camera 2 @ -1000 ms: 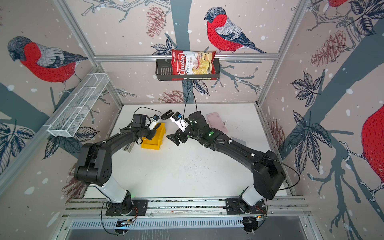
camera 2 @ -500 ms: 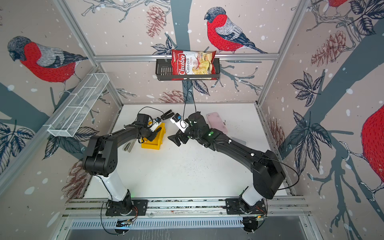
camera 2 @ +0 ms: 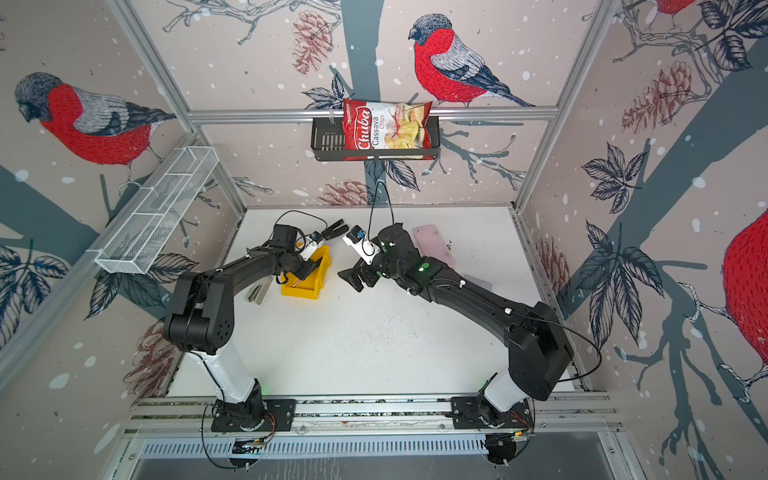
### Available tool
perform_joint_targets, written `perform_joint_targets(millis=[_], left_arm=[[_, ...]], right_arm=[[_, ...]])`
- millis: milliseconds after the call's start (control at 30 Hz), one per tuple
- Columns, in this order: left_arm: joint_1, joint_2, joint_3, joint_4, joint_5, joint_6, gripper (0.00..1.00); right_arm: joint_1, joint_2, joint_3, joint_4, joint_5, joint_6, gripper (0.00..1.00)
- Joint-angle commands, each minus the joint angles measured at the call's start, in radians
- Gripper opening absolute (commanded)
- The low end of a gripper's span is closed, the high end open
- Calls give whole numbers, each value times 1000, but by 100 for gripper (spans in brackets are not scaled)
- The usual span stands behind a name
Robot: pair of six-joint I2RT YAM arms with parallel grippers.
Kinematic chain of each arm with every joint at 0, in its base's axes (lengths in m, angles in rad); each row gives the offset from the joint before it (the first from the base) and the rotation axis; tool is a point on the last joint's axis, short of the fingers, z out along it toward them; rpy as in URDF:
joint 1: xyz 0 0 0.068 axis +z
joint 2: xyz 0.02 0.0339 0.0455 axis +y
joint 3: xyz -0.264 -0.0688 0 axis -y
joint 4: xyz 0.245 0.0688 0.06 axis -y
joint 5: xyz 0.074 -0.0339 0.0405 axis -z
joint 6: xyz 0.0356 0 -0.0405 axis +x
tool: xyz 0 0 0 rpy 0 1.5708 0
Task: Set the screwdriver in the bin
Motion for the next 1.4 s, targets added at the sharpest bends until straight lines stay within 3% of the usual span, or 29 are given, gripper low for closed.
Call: perform_joint_targets(millis=[0, 167, 333, 433, 533, 800, 1067, 1233, 1367], left_arm=[[1, -33, -6, -6, 29, 11, 42], [1, -109, -28, -4, 38, -5, 53], [1, -194, -49, 10, 51, -51, 78], [1, -256, -79, 43, 49, -82, 87], [1, -332, -126, 98, 39, -118, 92], [2, -559, -347, 378, -22, -263, 99], [3, -744, -621, 712, -194, -382, 99], [3, -787, -807, 925, -300, -439, 99], [4, -762, -923, 1105, -350, -446, 99]], right_arm=[[-8, -16, -3, 29, 15, 22, 100], [-28, -44, -23, 46, 23, 38, 100], [-77, -103, -78, 107, 29, 91, 100], [-120, -146, -115, 140, 41, 129, 100], [-177, -200, -163, 179, 61, 171, 100], [-371, -380, -311, 256, 182, 273, 100], [-615, -540, -507, 323, 348, 280, 100], [-788, -570, -703, 472, 345, 265, 100], [-819, -562, -893, 726, 383, 207, 100]])
